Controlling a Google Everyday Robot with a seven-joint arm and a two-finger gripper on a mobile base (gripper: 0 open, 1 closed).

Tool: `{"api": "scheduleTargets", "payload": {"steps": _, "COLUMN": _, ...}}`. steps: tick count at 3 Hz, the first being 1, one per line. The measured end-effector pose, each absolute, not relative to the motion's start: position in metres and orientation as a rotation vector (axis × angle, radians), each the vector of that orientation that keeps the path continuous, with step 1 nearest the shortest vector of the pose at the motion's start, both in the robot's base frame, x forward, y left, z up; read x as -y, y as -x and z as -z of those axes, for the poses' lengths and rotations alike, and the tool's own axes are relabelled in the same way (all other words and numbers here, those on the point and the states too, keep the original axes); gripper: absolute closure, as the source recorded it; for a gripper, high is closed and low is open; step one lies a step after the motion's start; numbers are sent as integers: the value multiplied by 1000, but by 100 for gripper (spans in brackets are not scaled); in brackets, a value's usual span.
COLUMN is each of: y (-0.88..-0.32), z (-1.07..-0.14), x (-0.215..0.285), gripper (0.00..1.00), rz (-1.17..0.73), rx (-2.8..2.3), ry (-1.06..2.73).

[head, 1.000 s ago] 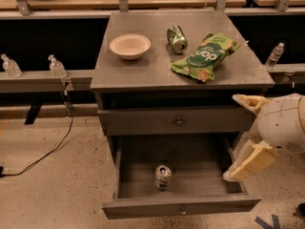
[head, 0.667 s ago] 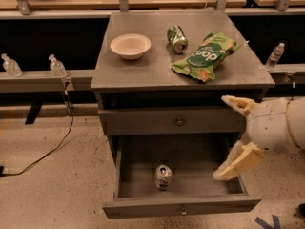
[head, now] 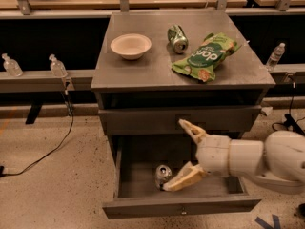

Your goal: Pick 7up can from middle drawer and place on counter

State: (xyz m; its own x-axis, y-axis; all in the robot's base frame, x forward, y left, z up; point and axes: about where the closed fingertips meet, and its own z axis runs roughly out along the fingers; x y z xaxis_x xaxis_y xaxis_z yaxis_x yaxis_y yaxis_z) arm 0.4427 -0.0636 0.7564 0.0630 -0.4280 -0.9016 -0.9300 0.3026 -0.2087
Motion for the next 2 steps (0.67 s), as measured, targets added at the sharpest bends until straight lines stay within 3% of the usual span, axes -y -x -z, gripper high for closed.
{"api": "scheduleTargets", "payload": {"steps": 2, "y": -464, "z": -654, "x": -14, "gripper": 0, "rz": -827, "rx": -1501, "ry": 1063}}
